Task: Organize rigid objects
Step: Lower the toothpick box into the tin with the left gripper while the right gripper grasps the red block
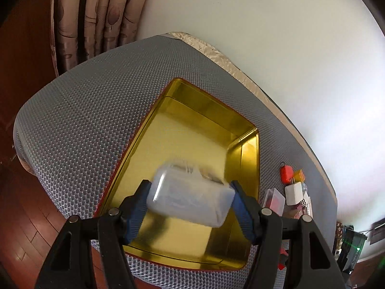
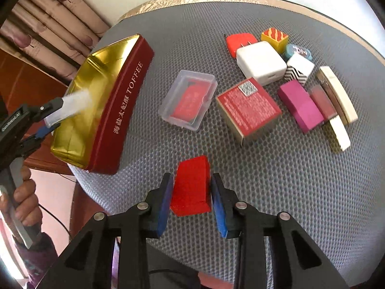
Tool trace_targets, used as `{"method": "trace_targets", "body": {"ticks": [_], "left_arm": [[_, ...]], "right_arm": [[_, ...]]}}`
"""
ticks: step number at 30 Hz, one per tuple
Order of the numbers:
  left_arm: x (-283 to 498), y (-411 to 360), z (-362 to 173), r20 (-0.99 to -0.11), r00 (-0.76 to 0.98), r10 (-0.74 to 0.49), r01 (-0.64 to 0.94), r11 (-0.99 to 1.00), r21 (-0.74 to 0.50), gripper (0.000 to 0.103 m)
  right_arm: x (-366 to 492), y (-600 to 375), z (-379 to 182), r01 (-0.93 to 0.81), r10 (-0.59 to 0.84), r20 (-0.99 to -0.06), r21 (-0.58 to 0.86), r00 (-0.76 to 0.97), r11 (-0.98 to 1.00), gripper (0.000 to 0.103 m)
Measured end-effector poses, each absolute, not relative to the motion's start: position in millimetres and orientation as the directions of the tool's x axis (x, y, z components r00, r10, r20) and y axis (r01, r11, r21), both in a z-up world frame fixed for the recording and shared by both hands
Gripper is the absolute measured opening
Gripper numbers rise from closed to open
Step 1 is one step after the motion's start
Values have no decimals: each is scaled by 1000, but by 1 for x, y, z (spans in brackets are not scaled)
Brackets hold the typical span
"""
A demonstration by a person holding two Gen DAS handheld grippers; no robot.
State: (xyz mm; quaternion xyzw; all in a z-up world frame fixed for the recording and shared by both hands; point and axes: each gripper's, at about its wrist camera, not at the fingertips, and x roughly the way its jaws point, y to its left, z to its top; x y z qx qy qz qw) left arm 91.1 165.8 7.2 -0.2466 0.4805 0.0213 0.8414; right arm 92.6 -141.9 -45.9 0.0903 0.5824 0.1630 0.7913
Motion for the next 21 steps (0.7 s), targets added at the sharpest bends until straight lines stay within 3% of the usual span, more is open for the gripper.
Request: {"method": "trace_targets", "body": {"ticks": [3, 5, 17, 21], "left_arm": [[87, 167, 10, -806, 556, -203, -277, 869, -410, 67], [84, 167, 13, -806, 561, -190, -286, 869, -404, 67], [95, 164, 23, -794, 589, -148, -279, 885, -372, 68], [100, 160, 30, -787, 608, -106, -271, 904, -331, 68]], "right_arm": [[85, -148, -43, -148, 374, -885, 345, 278, 927, 29], [78, -163, -41, -150, 382, -881, 353, 279, 924, 19], [59, -177, -28, -157, 355, -881, 321, 311, 934, 18], [61, -166, -35, -171, 347, -895, 310, 279, 935, 22]]}}
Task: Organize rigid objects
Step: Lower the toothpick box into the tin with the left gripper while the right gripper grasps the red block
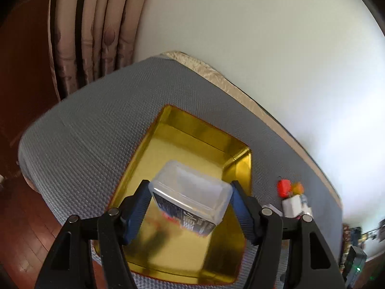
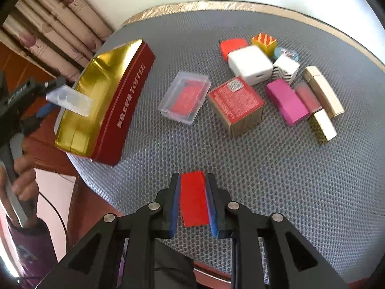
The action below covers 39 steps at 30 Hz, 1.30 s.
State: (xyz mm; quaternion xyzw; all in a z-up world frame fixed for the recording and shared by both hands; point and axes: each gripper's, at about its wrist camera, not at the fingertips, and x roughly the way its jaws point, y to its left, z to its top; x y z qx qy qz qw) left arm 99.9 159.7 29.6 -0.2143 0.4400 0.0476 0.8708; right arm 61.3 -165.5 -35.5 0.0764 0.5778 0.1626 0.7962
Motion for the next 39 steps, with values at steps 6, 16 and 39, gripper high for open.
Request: {"method": "trace_targets", "body": {"ticks": [6, 16, 39], "left_arm": [[95, 161, 31, -782, 620, -67, -287, 908, -305, 69], [64, 172, 60, -736, 667, -112, -292, 870, -397, 68], [-71, 215, 21, -734, 676, 60, -508, 760, -405, 69]], "right_arm": [[58, -140, -49, -243, 239, -927, 171, 289, 955, 60], [61, -133, -63, -296, 213, -939, 129, 271, 946, 29], [117, -27, 66, -492, 521, -808, 348, 274, 798, 28]]}}
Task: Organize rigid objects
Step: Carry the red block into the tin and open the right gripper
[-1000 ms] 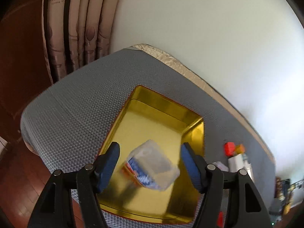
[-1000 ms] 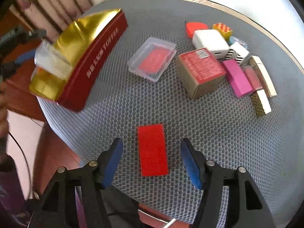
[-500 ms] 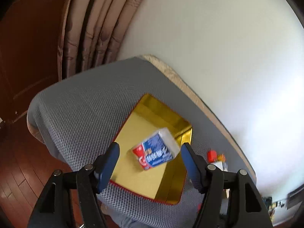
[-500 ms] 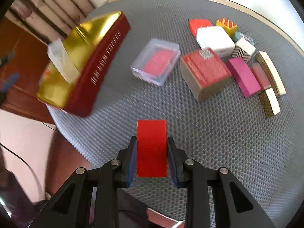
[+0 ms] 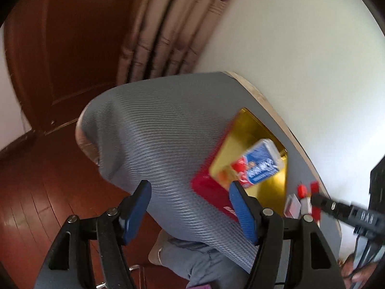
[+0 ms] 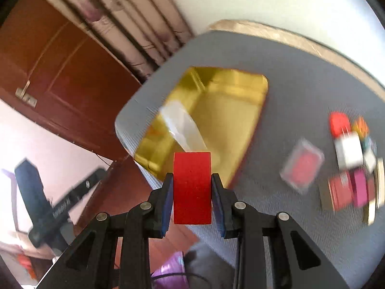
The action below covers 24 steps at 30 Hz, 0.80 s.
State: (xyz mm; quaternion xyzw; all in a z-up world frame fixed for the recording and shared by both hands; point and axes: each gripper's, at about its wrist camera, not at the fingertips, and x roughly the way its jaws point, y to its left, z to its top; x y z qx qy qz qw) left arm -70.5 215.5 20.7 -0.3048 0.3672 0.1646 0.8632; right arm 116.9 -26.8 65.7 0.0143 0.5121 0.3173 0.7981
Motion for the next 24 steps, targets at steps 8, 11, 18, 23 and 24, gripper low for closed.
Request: {"method": "trace_targets", "body": {"ticks": [8, 11, 18, 23, 24], "left_arm": [[-70, 224, 14, -732, 668, 134, -549, 752, -364, 69], [-63, 217, 13, -741, 652, 161, -543, 782, -308, 69], [-53, 214, 2, -772, 620, 139, -528, 802, -279, 69], [-50, 214, -5, -784, 607, 130, -522, 809, -270, 69], [-49, 214, -5, -785, 605, 131, -520, 811, -266, 69]], "right_arm": [[205, 19, 59, -485, 464, -841, 294, 278, 823, 29], [231, 45, 34, -495, 437, -867, 278, 239, 823, 29], [258, 71, -17, -469, 421, -890, 301, 175, 830, 29], [265, 81, -31, -451, 428, -890, 321, 156, 832, 29], [265, 83, -31, -453, 429, -890, 322, 156, 831, 29]]}}
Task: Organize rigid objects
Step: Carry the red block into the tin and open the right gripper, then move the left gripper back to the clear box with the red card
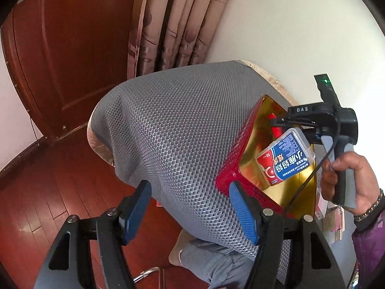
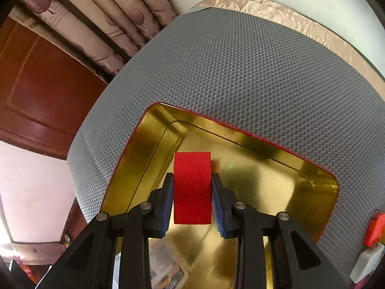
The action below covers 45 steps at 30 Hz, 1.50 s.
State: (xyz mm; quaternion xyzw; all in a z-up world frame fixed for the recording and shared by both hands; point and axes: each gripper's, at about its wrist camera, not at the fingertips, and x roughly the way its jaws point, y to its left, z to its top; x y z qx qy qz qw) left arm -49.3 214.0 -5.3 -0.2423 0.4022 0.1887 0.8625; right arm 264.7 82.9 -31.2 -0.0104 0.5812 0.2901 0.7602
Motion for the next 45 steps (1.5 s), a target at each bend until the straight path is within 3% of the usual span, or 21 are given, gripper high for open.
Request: {"method": "trace_targets", "body": {"ticks": [7, 14, 18, 19, 28, 34, 38, 45], "left_arm": [[-48, 210, -9, -797, 588, 137, -517, 822, -240, 69], [-49, 216, -13, -808, 573, 135, -539, 805, -249, 69], [-49, 215, -16, -815, 565, 125, -542, 802, -253, 69], [-49, 213, -16, -817, 562, 127, -541, 804, -248, 69], [-48, 205, -15, -820, 549, 164, -545, 814, -203, 69], [-47, 201, -15, -813, 550, 191, -540, 824, -172, 69], [-47, 195, -13, -810, 548, 207, -529, 836, -144, 69], [-46, 176, -1, -770, 601, 213, -459, 881, -115, 69]], "right_arm": [[264, 96, -29, -461, 464, -871, 350, 160, 815, 34], [212, 58, 34, -573, 609, -748, 386, 265, 723, 35], [145, 33, 54, -676, 731, -667, 473, 145, 566, 37], [135, 30, 53, -677, 741, -662, 495, 112, 544, 42], [111, 54, 8, -650, 710, -704, 545, -13, 530, 43], [146, 49, 6, -613, 669, -729, 465, 143, 638, 46], [152, 18, 10, -553, 739, -655, 562, 157, 615, 47], [103, -112, 23, -471, 647, -618, 453, 446, 757, 55]]}}
